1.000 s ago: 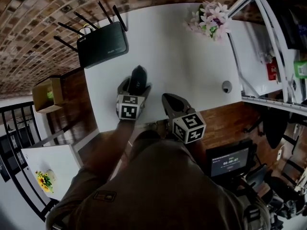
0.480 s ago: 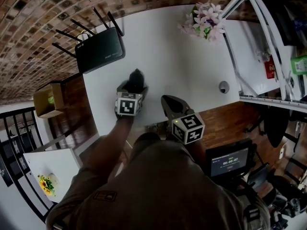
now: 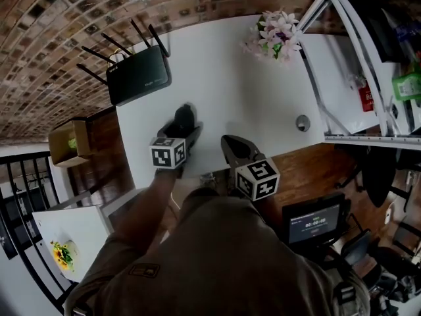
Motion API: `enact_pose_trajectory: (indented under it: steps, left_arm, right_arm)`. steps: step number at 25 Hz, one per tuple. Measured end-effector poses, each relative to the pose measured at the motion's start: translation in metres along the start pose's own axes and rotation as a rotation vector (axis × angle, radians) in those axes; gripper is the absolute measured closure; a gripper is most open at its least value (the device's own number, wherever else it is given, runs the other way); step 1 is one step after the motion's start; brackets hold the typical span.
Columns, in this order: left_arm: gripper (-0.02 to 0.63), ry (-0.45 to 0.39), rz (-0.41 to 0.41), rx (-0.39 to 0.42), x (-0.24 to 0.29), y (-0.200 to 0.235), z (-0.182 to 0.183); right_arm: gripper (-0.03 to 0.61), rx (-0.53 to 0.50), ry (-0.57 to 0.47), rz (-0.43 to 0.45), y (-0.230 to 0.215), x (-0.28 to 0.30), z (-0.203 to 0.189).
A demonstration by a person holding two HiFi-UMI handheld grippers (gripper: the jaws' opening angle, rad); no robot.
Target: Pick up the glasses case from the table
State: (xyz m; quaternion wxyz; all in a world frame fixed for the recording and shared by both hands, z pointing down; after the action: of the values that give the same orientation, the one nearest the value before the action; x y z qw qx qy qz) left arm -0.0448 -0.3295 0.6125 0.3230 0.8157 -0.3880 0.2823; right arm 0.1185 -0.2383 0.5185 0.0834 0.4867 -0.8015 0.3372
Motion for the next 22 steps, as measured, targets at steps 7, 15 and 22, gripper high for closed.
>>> enact_pose_trajectory:
  steps: [7, 15, 22]
  left_arm:
    - [0.230, -0.189, -0.045, -0.051, -0.051, -0.027, 0.020]
    - [0.230, -0.389, -0.042, -0.135, -0.116, -0.064, 0.022]
    - [0.230, -0.487, -0.032, -0.190, -0.161, -0.097, -0.002]
  right_arm:
    - [0.568, -0.039, -0.043, 0.036, 0.005, -0.016, 0.011]
    - [0.568, -0.085, -0.096, 0.121, 0.011, -0.048, 0.018]
    - [0.568, -0.095, -0.114, 0.192, 0.013, -0.070, 0.005]
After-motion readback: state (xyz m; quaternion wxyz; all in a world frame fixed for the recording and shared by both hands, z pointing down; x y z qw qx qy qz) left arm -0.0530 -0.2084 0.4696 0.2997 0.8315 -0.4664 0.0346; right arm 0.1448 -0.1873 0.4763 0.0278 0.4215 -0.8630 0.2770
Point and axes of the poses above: the fingertips, and each gripper's own axes: x forward along the fingers, y to its left, z out of its top, the point moved 6 cm from there along -x, backward along the fingers, and after that the axes turned 2 degrees about z, right-handed, at the moved point
